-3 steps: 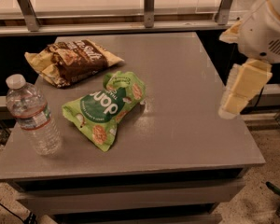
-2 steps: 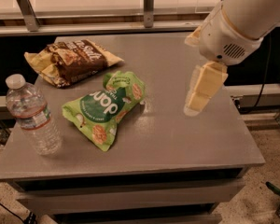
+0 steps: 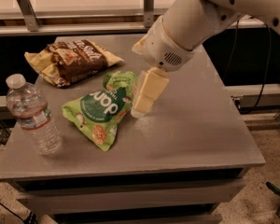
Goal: Pick water bottle
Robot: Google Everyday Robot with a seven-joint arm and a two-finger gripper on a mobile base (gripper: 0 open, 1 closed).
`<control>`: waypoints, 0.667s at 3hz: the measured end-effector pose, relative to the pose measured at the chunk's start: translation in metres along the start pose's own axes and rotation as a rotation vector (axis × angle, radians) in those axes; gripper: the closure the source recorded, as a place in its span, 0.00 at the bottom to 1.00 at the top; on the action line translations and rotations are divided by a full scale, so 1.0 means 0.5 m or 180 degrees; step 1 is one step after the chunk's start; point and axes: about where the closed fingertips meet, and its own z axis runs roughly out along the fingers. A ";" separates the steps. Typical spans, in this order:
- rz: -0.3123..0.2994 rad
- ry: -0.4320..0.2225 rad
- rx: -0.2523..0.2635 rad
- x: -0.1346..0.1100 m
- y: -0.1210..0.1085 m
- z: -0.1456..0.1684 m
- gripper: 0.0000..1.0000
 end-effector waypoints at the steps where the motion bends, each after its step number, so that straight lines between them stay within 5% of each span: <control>1: -0.0075 -0.0415 -0.0169 -0.090 0.008 0.065 0.00; 2: -0.0127 -0.0785 -0.0340 -0.173 0.021 0.108 0.00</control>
Offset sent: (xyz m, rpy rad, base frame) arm -0.0156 0.1566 0.0018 0.3577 0.1189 0.2227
